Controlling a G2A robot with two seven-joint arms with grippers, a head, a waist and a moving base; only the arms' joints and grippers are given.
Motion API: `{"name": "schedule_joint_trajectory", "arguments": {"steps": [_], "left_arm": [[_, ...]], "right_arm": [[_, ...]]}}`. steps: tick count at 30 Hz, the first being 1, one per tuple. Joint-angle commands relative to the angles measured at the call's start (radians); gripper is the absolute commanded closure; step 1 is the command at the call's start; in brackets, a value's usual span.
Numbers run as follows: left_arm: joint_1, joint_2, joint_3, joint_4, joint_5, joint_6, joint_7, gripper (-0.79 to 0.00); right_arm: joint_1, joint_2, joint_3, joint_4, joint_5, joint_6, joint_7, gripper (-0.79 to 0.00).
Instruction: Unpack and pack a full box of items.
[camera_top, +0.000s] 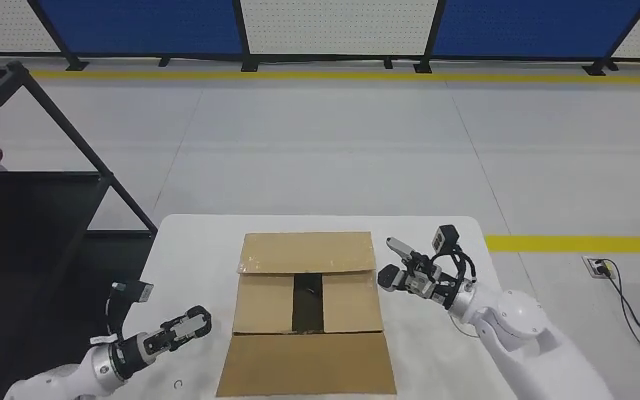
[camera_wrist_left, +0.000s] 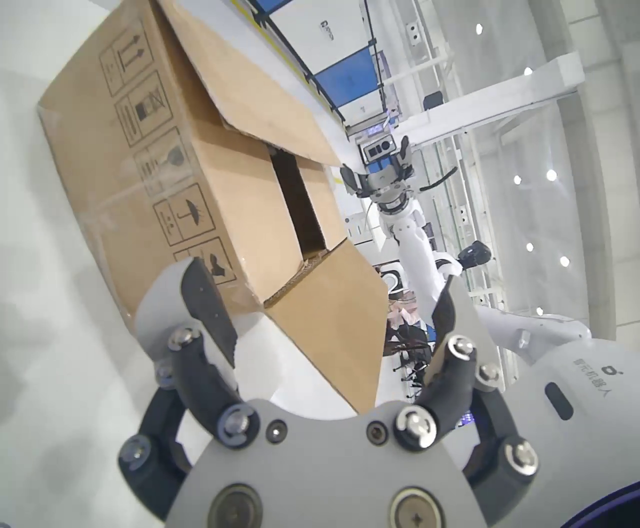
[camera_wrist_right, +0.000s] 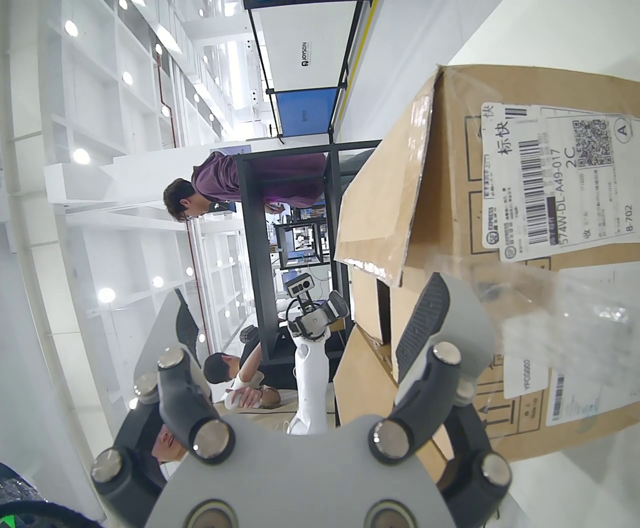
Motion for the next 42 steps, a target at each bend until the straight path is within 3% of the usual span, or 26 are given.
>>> {"name": "schedule_joint_trajectory", "arguments": {"steps": [1,23,42], "left_arm": [[0.028,0.002,-0.020,-0.011,-0.016,-0.011,0.010,-0.785],[0.185,0.006,-0.094,-0.027,-0.088,-0.088,0.107,-0.785],[0.225,0.004,-0.108,-0.038,-0.143,-0.140,0.169,-0.785]], "right_arm": [[0.013,-0.005,-0.009,0.007,-0.009,0.002,-0.004,-0.785],[0.136,-0.071,-0.057,0.115,0.066,-0.092,0.013,-0.785],[0.210,-0.112,-0.064,0.178,0.037,-0.120,-0.002,-0.785]]}}
